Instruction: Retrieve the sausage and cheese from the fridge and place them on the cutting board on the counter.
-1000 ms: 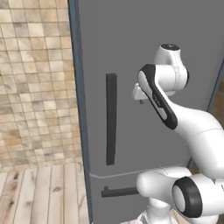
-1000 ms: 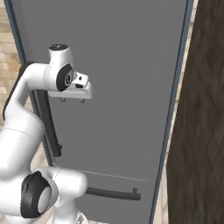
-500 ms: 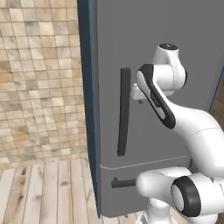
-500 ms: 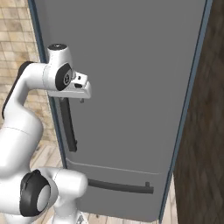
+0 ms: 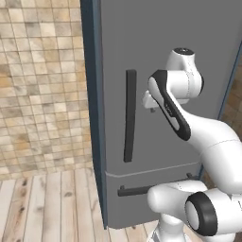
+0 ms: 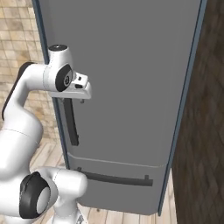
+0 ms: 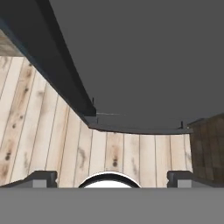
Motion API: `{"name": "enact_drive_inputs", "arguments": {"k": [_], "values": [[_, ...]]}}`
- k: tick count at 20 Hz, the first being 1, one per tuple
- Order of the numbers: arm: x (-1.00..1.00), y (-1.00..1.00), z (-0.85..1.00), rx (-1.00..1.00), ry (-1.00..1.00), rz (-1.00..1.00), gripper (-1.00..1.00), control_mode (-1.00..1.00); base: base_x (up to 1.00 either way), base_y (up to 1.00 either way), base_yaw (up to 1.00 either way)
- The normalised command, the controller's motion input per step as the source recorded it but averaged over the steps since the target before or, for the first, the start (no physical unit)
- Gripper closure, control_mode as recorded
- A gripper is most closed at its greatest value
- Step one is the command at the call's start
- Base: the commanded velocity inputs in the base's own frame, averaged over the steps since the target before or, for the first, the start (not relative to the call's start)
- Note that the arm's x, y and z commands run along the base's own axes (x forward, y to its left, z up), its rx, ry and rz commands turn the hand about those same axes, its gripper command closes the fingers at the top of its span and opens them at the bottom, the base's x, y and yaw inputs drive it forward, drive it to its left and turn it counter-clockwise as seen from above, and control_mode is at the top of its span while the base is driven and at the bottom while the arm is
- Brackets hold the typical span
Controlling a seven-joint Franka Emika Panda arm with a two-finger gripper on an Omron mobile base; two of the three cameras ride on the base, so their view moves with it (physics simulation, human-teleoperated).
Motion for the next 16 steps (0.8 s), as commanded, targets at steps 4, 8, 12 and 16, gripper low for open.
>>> {"name": "enact_drive_inputs", "arguments": {"k": [4, 8, 12, 16], "values": [[0.0, 0.0, 0.0, 0.0, 0.0, 0.0, -1.0, 1.0, -0.24, 0.45, 0.0], [0.0, 0.0, 0.0, 0.0, 0.0, 0.0, -1.0, 1.0, -0.46, 0.45, 0.0], [0.0, 0.0, 0.0, 0.0, 0.0, 0.0, -1.0, 1.0, -0.12, 0.23, 0.0], [0.0, 0.0, 0.0, 0.0, 0.0, 0.0, -1.0, 1.0, 0.0, 0.09, 0.0]]}}
